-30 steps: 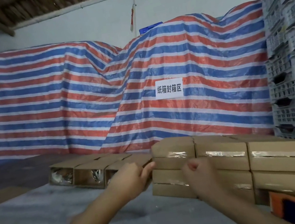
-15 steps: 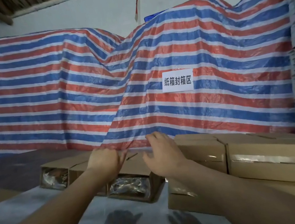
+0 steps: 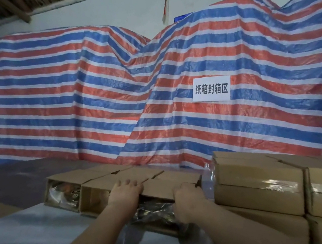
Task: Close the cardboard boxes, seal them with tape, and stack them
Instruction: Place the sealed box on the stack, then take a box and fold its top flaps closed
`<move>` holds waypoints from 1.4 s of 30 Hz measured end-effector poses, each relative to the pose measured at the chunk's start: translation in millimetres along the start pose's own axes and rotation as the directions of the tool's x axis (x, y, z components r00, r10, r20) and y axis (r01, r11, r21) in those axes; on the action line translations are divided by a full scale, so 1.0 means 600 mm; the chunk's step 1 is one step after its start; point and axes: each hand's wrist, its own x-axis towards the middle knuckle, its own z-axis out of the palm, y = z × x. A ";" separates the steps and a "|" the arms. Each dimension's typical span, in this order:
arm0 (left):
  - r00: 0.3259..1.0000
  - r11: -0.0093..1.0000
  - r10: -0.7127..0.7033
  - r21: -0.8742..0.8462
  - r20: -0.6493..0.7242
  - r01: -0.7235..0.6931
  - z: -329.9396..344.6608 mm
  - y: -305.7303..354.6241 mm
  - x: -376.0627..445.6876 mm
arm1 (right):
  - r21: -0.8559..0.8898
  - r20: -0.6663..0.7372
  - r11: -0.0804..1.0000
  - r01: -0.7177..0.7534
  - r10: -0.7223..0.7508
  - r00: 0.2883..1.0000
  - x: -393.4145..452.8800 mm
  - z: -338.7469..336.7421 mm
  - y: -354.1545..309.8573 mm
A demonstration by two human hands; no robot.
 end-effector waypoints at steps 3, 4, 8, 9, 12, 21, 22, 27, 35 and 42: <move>0.999 0.996 -0.001 -0.085 -0.047 -0.003 0.001 0.000 -0.004 | 0.020 -0.056 1.000 0.017 -0.016 0.998 0.000 0.005 0.002; 0.998 0.990 -0.010 -0.139 -0.068 0.001 -0.004 -0.002 -0.008 | 0.038 -0.059 0.999 0.018 -0.015 0.998 -0.001 0.003 0.003; 0.983 0.877 -0.108 -0.479 -0.149 0.024 -0.042 -0.013 -0.028 | 0.234 -0.084 0.972 -0.022 0.043 0.996 -0.017 -0.030 0.014; 0.979 0.841 -0.136 -0.541 -0.153 0.032 -0.054 -0.017 -0.033 | 0.279 -0.101 0.960 -0.027 0.058 0.993 -0.023 -0.041 0.016; 0.975 0.759 -0.178 -0.649 -0.136 0.048 -0.095 -0.033 -0.051 | 0.411 -0.116 0.912 -0.017 0.070 0.991 -0.046 -0.084 0.023; 0.952 0.663 0.001 -0.713 0.305 0.228 -0.274 -0.040 -0.122 | 0.718 0.302 0.630 -0.297 0.102 0.948 -0.151 -0.216 0.091; 0.940 0.673 0.000 -0.695 0.340 0.251 -0.287 -0.027 -0.131 | 0.708 0.321 0.632 -0.315 0.109 0.941 -0.165 -0.218 0.102; 0.878 0.640 0.083 -0.700 0.472 0.316 -0.338 0.054 -0.157 | 0.736 0.307 0.608 -0.296 0.089 0.948 -0.233 -0.231 0.170; 0.878 0.512 0.159 -0.798 0.452 0.318 -0.416 0.210 -0.169 | 0.752 0.267 0.567 -0.334 0.201 0.942 -0.341 -0.228 0.322; 0.907 0.256 0.280 -0.936 0.313 0.244 -0.396 0.347 -0.181 | 0.668 0.331 0.558 -0.492 0.369 0.868 -0.412 -0.158 0.419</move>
